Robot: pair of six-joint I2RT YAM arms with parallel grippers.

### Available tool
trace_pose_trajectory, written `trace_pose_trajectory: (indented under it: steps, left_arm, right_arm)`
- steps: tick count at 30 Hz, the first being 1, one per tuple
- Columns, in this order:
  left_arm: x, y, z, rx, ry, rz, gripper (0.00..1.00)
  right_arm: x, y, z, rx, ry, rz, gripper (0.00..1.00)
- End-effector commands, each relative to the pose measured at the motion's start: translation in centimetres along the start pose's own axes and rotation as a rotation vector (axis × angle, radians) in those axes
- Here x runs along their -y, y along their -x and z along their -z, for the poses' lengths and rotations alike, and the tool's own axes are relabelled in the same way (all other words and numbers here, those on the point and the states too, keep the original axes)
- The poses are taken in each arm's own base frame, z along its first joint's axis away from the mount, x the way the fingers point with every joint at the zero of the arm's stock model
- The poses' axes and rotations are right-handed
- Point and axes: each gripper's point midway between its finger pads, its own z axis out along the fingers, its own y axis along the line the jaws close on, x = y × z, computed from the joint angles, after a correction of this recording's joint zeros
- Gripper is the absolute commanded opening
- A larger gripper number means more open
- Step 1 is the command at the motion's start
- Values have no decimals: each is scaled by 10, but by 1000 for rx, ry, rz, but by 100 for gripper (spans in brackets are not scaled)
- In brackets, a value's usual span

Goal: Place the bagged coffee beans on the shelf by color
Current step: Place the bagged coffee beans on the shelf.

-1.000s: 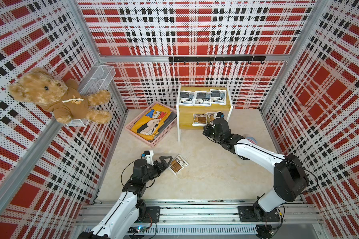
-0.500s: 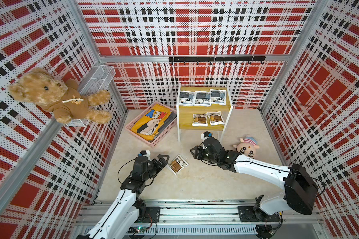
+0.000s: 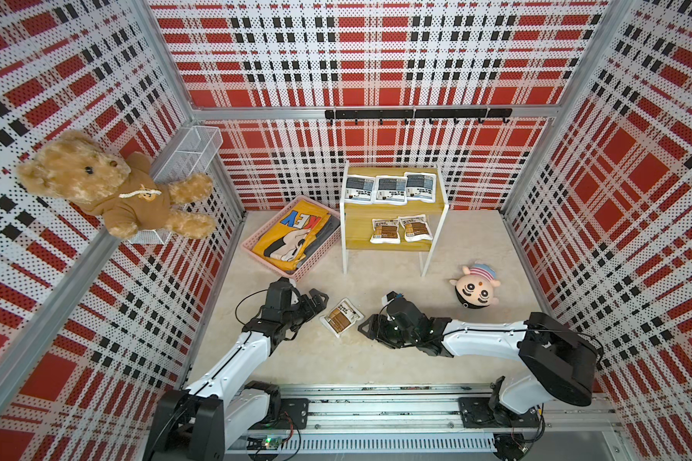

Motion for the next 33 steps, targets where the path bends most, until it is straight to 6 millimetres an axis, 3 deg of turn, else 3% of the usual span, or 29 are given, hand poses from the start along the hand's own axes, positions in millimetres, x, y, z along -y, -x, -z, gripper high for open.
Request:
trace_pose_trajectory:
  steps: [1,18,26,33]
  left_arm:
    - [6,10,-2,7,-13,-84,99]
    - [-6,7,-16,-58,3,-103,99]
    - [-8,4,-22,-78,1,-102,99]
    - [-9,-1,-28,-97,-21,-94,99]
  right_arm:
    - [-17,-3,-9,-18,81,-73,62]
    - [-18,-6,-39,-44,58,-128,62]
    - [-23,-5,-60,-54,51,-124,55]
    - [-14,-5,-71,-43,33,-148,46]
